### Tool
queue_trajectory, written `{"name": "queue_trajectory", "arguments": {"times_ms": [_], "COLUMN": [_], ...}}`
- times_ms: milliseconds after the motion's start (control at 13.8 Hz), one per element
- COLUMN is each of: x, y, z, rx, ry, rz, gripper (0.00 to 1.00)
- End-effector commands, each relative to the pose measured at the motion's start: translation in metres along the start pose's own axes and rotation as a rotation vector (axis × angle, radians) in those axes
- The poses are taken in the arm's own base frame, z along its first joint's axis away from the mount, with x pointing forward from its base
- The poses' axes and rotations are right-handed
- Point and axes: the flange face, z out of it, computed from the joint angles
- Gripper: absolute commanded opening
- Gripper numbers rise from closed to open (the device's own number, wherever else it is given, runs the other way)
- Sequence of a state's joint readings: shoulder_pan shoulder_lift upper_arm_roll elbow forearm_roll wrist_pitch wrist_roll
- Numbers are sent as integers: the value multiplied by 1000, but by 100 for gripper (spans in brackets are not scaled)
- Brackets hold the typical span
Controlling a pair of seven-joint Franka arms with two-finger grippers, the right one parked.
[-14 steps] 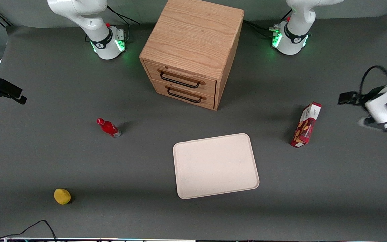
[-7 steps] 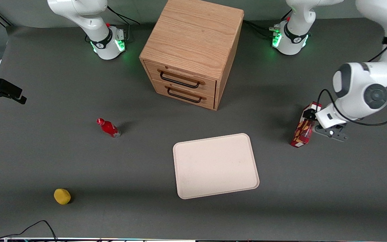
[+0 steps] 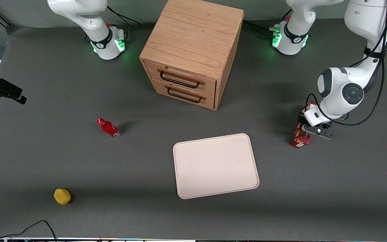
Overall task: Place red cookie box on tray
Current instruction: 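Close the left gripper on the shortbread box and lift it upright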
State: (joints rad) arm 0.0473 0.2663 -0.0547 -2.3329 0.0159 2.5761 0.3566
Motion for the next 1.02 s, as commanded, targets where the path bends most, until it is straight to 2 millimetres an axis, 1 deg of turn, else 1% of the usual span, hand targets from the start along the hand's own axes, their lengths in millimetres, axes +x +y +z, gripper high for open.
{"name": "queue_trajectory", "arguments": {"times_ms": [0,73,145,218,291,364,436,509,582,655,727,800,873,945], "x": [24,35,52,67,77,86,89,96,106,118,137,157,178,197], "y": [-10,-14,-19,-24,-26,-19,-14,1,26,54,87,114,133,157], "z": [-48,-73,-113,-159,-210,-250,-283,-304,-311,-305,-296,-280,-257,-229], "rx": [-21,-34,-52,-70,-85,-102,-119,-144,-162,-166,-170,-178,-176,-160], "ry": [-49,-77,-119,-170,-216,-234,-226,-199,-185,-194,-175,-138,-95,-55], "rz": [7,-9,-34,-62,-86,-118,-178,-246,-323,-385,-435,-497,-560,-578], "gripper": [0,0,0,0,0,0,0,0,0,0,0,0,0,0]}}
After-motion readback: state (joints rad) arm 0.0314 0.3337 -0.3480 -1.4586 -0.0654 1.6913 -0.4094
